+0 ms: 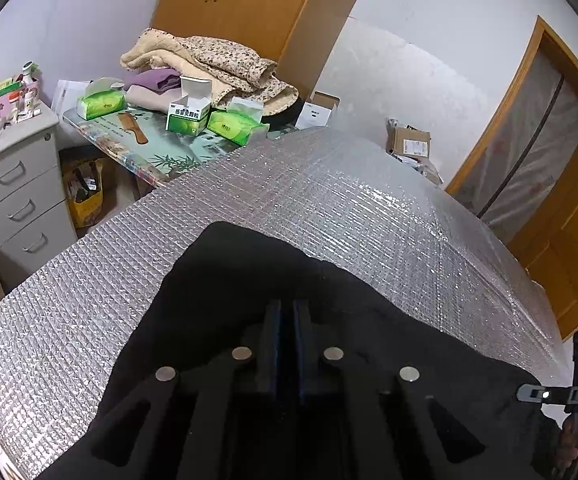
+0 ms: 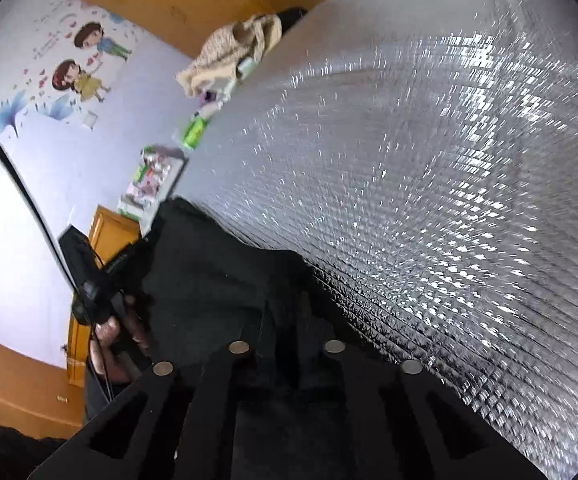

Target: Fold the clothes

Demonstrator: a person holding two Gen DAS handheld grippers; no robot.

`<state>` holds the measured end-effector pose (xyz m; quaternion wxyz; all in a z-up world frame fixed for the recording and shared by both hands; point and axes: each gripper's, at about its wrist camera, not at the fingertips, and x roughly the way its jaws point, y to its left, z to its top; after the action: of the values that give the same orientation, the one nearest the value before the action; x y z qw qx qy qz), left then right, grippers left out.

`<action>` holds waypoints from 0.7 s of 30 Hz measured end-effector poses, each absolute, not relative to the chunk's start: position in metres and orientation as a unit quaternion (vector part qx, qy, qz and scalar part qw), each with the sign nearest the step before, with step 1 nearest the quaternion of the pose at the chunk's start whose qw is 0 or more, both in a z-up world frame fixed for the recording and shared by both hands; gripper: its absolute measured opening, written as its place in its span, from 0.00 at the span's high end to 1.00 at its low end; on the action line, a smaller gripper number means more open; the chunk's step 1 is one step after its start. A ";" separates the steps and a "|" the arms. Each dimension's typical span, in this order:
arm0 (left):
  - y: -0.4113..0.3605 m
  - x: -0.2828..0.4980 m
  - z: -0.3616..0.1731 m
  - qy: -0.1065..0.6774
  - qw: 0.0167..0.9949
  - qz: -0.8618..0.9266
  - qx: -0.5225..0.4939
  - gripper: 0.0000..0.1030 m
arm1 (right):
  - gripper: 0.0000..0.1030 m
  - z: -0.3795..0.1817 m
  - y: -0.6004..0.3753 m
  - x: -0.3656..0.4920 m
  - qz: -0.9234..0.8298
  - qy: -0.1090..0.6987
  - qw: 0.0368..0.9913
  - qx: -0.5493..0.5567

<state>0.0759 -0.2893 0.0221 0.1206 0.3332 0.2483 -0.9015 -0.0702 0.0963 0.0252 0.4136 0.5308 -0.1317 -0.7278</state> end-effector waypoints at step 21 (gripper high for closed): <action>-0.260 0.097 0.033 0.164 0.118 -0.917 0.345 0.90 | 0.79 0.031 0.128 0.023 -0.816 -0.044 0.339 0.466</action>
<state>0.0970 -0.2597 0.0327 0.1180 0.3448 0.1640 -0.9167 0.0230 0.1281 0.0309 0.3392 0.4661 -0.0444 -0.8159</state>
